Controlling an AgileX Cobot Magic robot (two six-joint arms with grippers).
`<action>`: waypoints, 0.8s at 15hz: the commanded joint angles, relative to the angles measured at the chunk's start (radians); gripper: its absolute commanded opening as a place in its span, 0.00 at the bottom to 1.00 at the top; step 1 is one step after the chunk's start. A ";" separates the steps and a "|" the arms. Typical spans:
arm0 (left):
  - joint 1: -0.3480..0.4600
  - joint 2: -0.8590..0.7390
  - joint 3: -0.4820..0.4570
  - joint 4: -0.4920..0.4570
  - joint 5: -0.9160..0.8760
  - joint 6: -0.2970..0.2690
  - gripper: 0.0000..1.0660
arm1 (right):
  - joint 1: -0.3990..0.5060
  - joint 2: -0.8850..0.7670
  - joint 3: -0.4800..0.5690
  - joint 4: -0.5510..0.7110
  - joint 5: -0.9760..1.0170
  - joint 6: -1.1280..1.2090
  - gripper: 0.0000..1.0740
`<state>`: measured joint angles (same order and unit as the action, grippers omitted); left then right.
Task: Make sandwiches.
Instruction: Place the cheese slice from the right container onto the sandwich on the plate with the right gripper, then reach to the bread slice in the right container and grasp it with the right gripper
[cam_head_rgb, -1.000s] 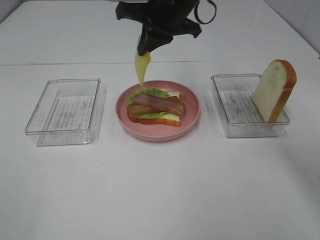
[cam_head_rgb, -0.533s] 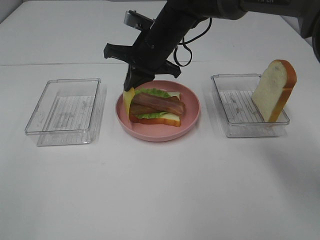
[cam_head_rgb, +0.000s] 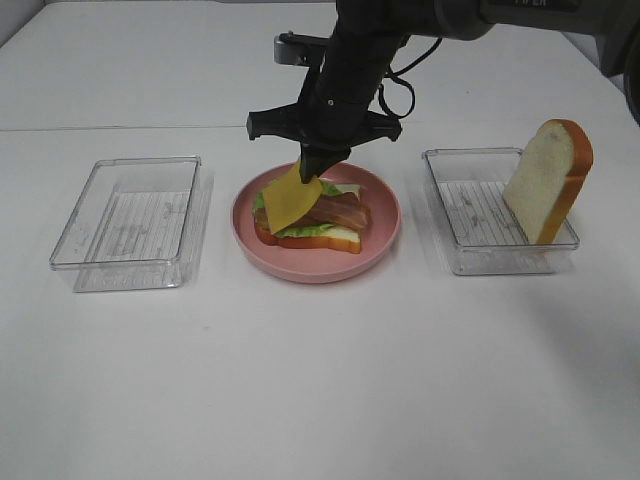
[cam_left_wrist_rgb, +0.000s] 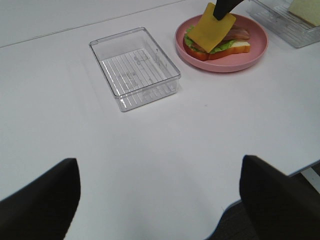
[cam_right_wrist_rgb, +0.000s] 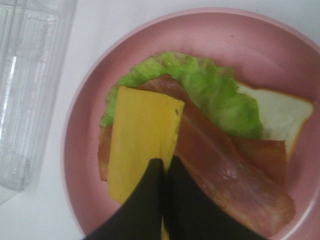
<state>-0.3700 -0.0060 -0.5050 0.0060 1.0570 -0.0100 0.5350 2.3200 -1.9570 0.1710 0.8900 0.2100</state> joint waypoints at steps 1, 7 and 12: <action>0.001 -0.020 0.006 -0.006 -0.011 0.004 0.77 | -0.002 0.001 -0.005 -0.054 0.017 0.021 0.00; 0.001 -0.020 0.006 -0.006 -0.011 0.004 0.77 | -0.002 -0.004 -0.005 -0.095 0.035 0.037 0.73; 0.001 -0.020 0.006 -0.006 -0.011 0.004 0.77 | -0.013 -0.067 -0.006 -0.218 0.114 0.040 0.73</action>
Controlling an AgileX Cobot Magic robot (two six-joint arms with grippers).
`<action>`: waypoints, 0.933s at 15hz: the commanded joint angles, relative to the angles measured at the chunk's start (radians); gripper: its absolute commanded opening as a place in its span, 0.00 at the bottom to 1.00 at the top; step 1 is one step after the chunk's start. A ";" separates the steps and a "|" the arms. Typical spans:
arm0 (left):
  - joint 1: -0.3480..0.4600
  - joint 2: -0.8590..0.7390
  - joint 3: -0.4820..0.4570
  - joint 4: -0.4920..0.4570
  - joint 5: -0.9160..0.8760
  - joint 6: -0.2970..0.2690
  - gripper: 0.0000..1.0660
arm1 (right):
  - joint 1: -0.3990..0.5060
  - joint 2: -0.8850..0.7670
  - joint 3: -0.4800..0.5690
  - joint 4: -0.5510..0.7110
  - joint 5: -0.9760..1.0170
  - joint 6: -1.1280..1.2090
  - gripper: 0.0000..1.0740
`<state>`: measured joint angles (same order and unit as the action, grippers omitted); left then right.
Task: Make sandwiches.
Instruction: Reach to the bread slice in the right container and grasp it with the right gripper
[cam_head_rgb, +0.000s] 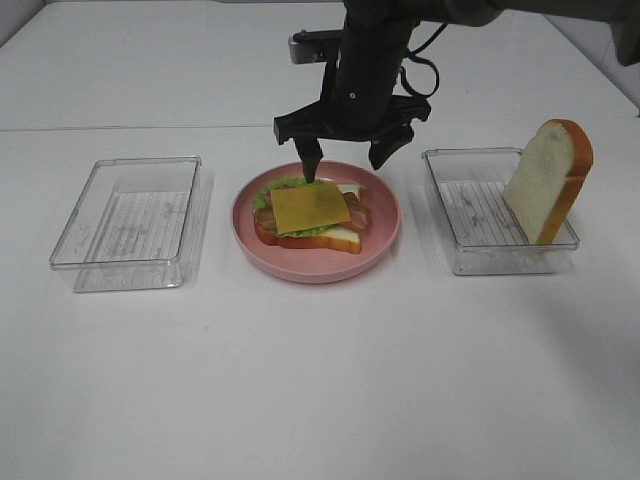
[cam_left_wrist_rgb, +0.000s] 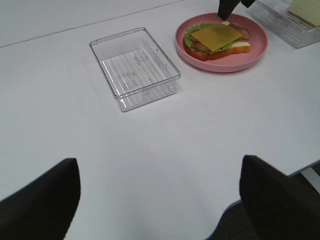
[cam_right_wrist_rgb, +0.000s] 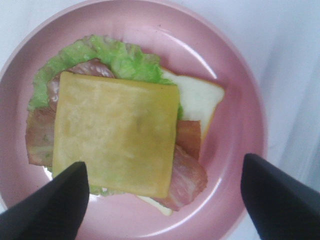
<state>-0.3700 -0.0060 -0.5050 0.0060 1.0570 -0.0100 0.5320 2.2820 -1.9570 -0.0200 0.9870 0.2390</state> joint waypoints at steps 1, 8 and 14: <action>0.001 -0.020 0.006 -0.006 -0.011 0.004 0.77 | -0.026 -0.051 -0.006 -0.036 0.028 0.011 0.73; 0.001 -0.020 0.006 -0.006 -0.011 0.004 0.77 | -0.285 -0.170 -0.006 -0.052 0.167 0.007 0.73; 0.001 -0.020 0.006 -0.006 -0.011 0.004 0.77 | -0.442 -0.171 -0.005 -0.053 0.286 -0.036 0.73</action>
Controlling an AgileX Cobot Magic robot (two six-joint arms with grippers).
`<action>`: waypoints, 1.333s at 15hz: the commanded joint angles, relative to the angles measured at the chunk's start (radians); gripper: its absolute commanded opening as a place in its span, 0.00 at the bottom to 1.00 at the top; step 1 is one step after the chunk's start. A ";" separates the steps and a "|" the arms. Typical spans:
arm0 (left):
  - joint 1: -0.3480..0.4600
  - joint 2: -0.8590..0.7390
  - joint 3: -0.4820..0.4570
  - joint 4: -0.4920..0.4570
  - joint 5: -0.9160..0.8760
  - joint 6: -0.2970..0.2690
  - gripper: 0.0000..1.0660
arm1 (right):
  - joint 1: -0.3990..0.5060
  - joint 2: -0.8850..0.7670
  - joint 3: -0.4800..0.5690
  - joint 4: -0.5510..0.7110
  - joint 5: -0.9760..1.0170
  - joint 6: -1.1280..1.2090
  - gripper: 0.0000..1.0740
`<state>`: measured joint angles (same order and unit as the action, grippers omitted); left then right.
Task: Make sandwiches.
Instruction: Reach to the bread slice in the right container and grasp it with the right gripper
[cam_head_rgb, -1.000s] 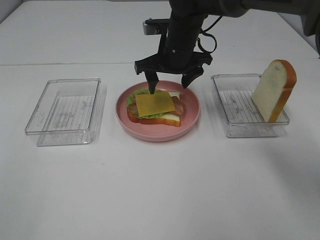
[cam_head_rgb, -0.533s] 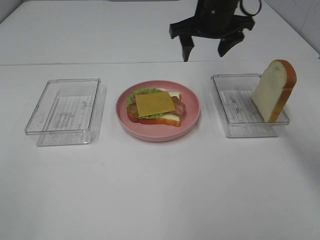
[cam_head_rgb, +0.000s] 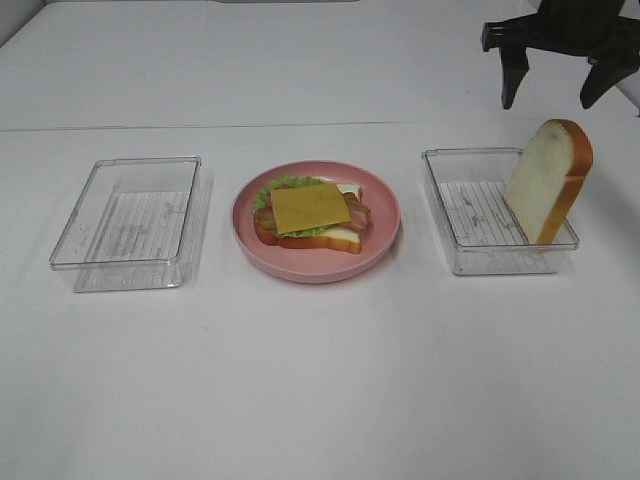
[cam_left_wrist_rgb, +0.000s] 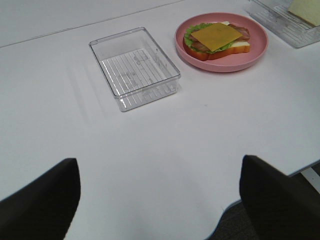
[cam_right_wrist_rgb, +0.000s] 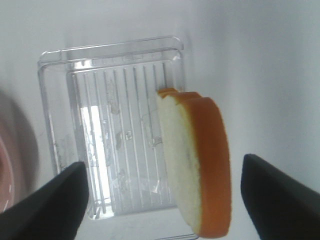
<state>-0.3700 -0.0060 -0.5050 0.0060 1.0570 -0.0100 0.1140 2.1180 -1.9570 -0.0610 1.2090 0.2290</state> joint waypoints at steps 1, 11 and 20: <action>0.001 -0.020 0.006 -0.006 -0.011 0.004 0.77 | -0.038 -0.007 -0.003 -0.008 0.082 -0.039 0.73; 0.001 -0.020 0.006 -0.006 -0.011 0.004 0.77 | -0.058 0.019 0.159 0.061 -0.047 -0.095 0.66; 0.001 -0.020 0.006 -0.006 -0.011 0.004 0.77 | -0.058 0.026 0.157 0.055 -0.051 -0.084 0.00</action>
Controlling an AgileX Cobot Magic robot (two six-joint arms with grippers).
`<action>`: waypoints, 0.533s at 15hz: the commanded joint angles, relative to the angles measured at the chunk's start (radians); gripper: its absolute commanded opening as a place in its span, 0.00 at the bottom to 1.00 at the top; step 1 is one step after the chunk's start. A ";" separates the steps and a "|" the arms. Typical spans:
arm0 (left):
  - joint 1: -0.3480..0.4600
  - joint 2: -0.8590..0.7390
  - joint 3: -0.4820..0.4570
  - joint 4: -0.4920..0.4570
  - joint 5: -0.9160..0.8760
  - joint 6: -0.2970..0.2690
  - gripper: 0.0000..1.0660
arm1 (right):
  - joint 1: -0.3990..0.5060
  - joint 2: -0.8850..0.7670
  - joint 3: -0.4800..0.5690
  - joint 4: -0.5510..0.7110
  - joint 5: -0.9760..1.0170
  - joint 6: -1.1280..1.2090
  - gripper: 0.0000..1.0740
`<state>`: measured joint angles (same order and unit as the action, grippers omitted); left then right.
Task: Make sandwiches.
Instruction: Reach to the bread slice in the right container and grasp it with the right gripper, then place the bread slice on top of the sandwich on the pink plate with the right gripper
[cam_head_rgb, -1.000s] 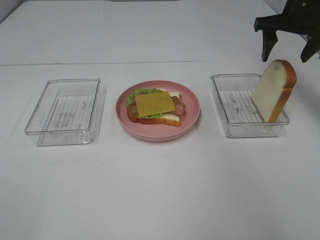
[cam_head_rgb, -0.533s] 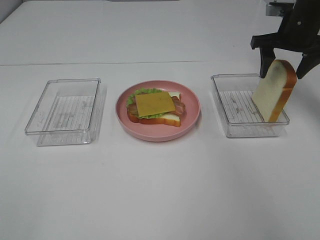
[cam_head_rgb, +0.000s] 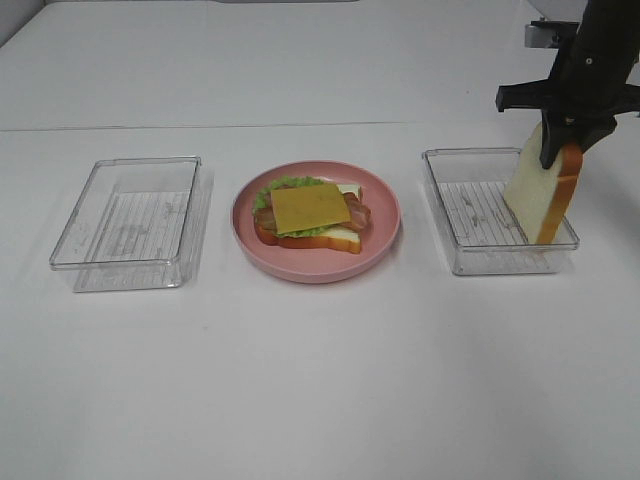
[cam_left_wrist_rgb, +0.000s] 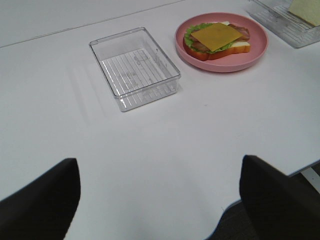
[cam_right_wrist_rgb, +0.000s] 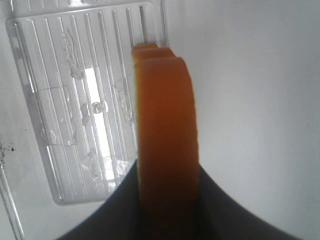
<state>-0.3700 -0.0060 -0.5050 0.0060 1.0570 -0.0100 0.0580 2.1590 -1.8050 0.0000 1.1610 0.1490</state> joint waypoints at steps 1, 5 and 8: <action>0.001 -0.020 0.006 -0.006 -0.011 0.004 0.77 | -0.001 -0.033 0.005 0.000 -0.006 0.001 0.00; 0.001 -0.020 0.006 -0.006 -0.011 0.004 0.77 | 0.000 -0.151 0.006 0.042 -0.009 -0.001 0.00; 0.001 -0.020 0.006 -0.006 -0.011 0.004 0.77 | 0.000 -0.215 0.007 0.159 -0.012 -0.036 0.00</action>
<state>-0.3700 -0.0060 -0.5050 0.0060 1.0570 -0.0100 0.0580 1.9450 -1.8020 0.1730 1.1500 0.1160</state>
